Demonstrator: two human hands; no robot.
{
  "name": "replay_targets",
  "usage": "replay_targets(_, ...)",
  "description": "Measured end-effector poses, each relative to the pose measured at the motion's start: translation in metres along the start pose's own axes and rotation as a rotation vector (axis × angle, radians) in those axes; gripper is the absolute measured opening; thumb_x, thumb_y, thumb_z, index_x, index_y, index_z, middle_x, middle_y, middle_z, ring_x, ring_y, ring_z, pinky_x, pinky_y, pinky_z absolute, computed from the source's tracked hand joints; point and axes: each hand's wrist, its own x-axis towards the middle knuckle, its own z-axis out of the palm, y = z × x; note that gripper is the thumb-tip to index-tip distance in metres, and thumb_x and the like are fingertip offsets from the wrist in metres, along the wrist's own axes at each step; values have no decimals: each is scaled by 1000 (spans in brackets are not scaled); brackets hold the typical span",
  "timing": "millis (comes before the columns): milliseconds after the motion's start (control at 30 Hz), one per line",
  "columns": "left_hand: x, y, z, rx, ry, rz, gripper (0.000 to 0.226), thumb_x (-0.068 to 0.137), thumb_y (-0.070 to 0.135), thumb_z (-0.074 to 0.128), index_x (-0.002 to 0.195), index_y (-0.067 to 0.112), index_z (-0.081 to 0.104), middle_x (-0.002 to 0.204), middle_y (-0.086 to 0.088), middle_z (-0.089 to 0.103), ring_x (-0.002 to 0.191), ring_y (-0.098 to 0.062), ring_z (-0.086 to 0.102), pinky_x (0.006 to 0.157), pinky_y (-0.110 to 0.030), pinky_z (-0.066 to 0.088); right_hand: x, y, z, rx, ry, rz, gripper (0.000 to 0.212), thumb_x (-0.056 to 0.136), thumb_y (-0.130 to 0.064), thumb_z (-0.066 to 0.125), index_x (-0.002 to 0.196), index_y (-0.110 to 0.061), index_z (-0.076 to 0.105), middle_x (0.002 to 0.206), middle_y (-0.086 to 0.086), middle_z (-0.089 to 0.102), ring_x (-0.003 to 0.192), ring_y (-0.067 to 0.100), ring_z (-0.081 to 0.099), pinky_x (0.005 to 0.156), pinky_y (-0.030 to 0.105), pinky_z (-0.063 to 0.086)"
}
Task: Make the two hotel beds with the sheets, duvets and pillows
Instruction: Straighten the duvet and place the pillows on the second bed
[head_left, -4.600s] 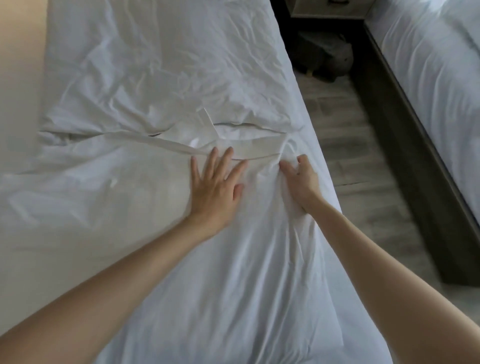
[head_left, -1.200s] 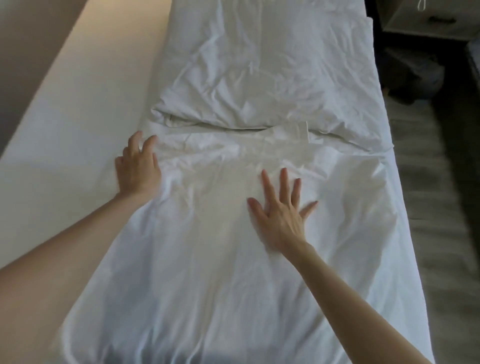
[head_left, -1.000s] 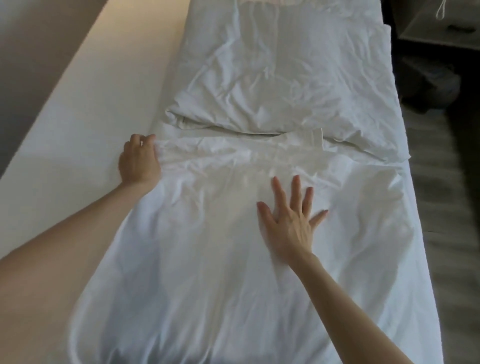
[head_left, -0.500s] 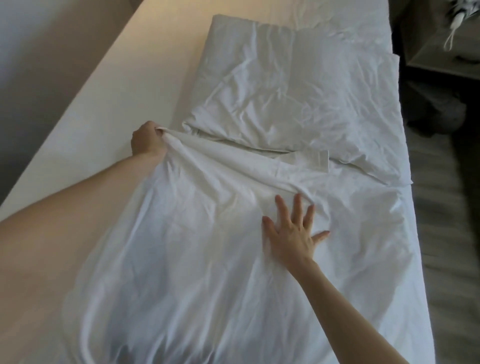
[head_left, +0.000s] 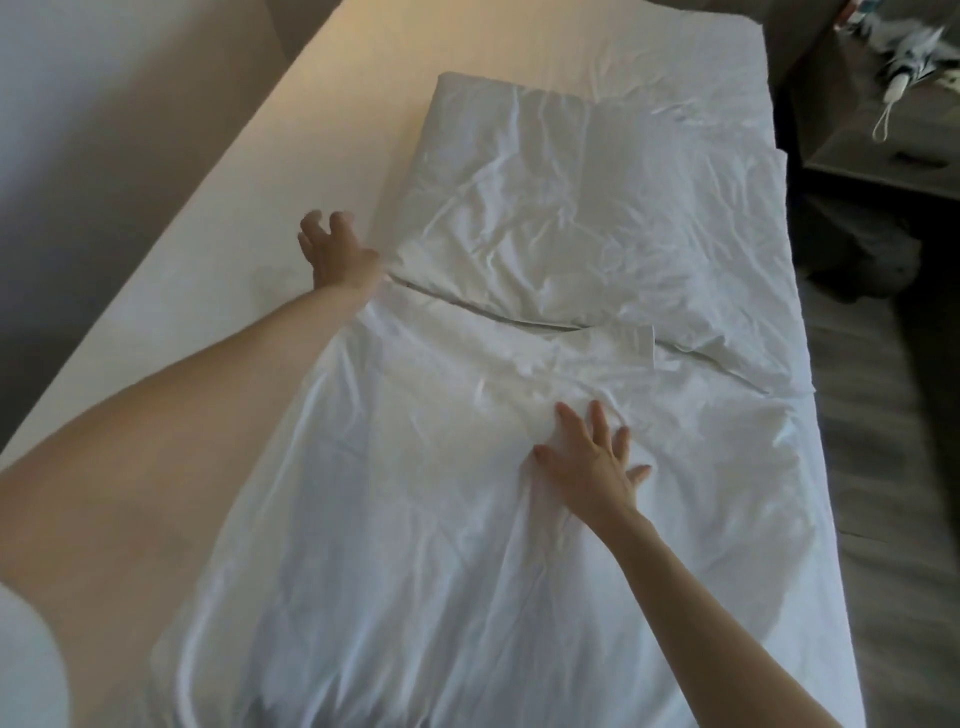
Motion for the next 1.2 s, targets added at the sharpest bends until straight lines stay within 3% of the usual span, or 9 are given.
replay_targets(100,-47,-17,19,126,4,318,54,84,3,41,137,0,43,153,-22,24,144,-37,20,116,-45,21,-10,-1,9,54,119,-80,63,99,-34,45,153,-39,13,163,-7,-5,150,21,-9,116,61,0)
replay_targets(233,-169,-14,64,172,-272,401,57,95,8,37,151,12,25,162,-4,9,149,-24,5,118,-49,7,-39,8,28,148,213,-262,63,100,-10,35,155,-22,8,161,-9,-5,149,11,-9,121,46,-4)
replay_targets(367,-249,-34,104,400,-422,567,57,91,32,34,146,19,40,155,-5,33,142,-30,32,111,-63,16,-46,74,33,-138,144,-57,56,101,-53,18,149,-49,-9,155,-18,-25,146,19,-25,106,53,-30)
replay_targets(500,-248,-59,113,550,-450,486,62,94,50,23,152,29,26,160,0,20,147,-25,19,112,-59,-2,-31,165,-7,-290,78,301,61,96,-62,12,152,-44,-7,161,-10,-18,147,22,-22,108,67,-17)
replay_targets(633,-248,-41,98,625,-431,327,58,102,45,20,154,32,-4,161,0,-14,148,-27,-11,109,-65,-9,-40,177,-27,-269,125,301,56,101,-51,17,152,-43,-4,162,-7,-16,147,28,-21,109,71,-10)
replay_targets(900,-379,-52,92,444,-406,681,53,95,38,35,148,33,34,160,2,21,147,-24,20,111,-66,8,-161,124,63,-134,236,-60,52,99,-48,11,151,-50,5,160,-13,-8,148,13,-14,113,52,-24)
replay_targets(1000,-378,-90,86,547,-398,606,54,93,47,34,147,43,33,159,9,23,147,-27,19,107,-73,1,-177,181,74,-193,203,77,51,100,-55,14,148,-55,-5,158,-19,-18,148,16,-19,111,58,-22)
replay_targets(1100,-357,-117,73,602,-416,441,56,91,54,29,146,45,30,158,9,24,146,-36,18,101,-77,-4,-187,232,70,-60,92,312,55,98,-58,17,141,-59,-18,159,-15,-21,149,27,-13,114,66,0)
replay_targets(1200,-338,-133,54,624,-378,263,56,92,56,26,148,47,24,161,11,13,147,-38,6,102,-75,-10,-194,238,62,-9,37,306,58,101,-52,22,147,-51,-13,162,-5,-13,149,30,-10,117,60,8)
